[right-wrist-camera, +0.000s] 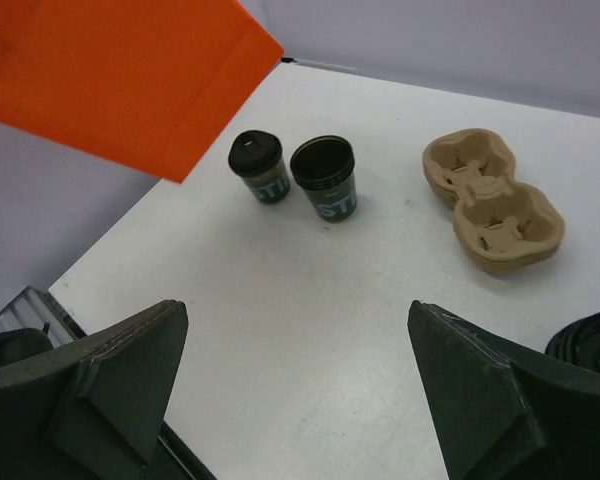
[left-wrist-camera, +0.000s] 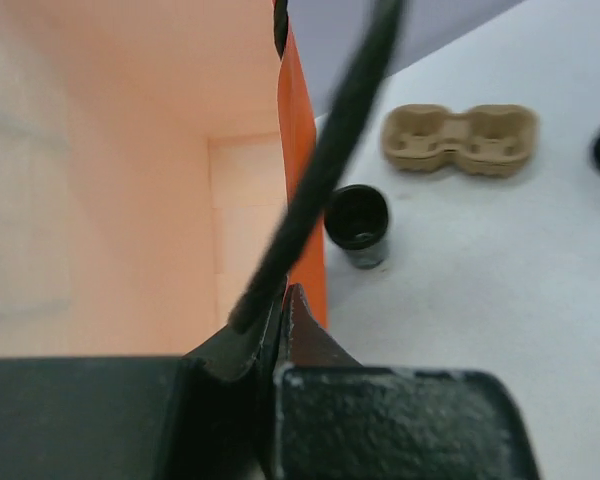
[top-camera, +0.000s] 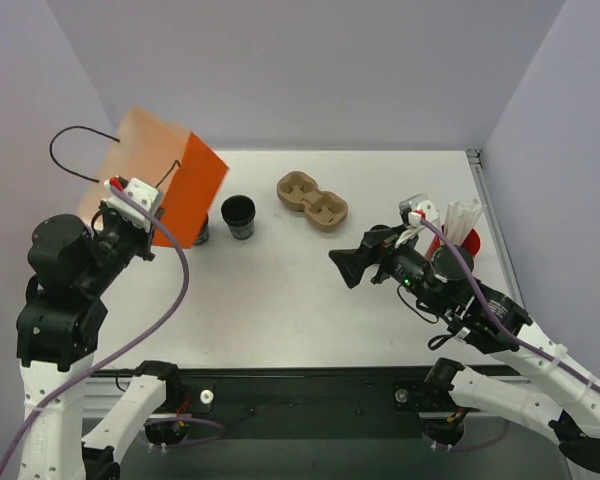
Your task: Pack the takeout coffee
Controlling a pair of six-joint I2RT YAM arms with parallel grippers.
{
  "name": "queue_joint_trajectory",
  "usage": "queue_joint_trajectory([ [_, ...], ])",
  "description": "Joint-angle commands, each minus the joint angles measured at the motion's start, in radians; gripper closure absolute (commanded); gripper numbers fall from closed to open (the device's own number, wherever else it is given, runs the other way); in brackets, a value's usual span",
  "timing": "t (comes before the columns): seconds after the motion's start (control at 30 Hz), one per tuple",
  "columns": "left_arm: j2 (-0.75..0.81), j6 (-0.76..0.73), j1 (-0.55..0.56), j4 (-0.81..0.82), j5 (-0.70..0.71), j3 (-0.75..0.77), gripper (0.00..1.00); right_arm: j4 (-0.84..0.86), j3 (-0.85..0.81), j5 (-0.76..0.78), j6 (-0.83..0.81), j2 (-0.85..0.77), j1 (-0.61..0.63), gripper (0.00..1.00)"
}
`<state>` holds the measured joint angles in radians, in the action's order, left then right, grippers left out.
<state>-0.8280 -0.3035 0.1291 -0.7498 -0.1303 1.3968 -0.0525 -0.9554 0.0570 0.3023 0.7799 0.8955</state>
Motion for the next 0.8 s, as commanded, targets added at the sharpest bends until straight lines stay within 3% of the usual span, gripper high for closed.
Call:
queue_joint_trajectory([
  [0.0,0.065,-0.063,0.046,-0.023,-0.383,-0.064,1.00,-0.081,0.007,0.194,-0.019,-0.085,-0.001,0.01],
  [0.17,0.129,-0.091,0.050,-0.020,-0.586,-0.091,1.00,-0.119,0.053,0.251,0.041,-0.186,-0.001,0.01],
  [0.43,0.063,-0.141,0.096,-0.025,-0.657,-0.140,1.00,-0.179,0.090,0.351,0.087,-0.260,-0.001,0.01],
  [0.57,0.003,-0.177,0.206,-0.016,-0.534,-0.156,1.00,-0.181,0.090,0.374,0.089,-0.231,-0.001,0.01],
  [0.7,-0.080,-0.212,0.510,-0.010,-0.300,-0.145,1.00,-0.182,0.075,0.395,0.092,-0.205,-0.003,0.01],
  [0.77,-0.120,-0.226,0.591,-0.011,-0.186,-0.147,1.00,-0.188,0.067,0.397,0.090,-0.199,-0.004,0.01],
])
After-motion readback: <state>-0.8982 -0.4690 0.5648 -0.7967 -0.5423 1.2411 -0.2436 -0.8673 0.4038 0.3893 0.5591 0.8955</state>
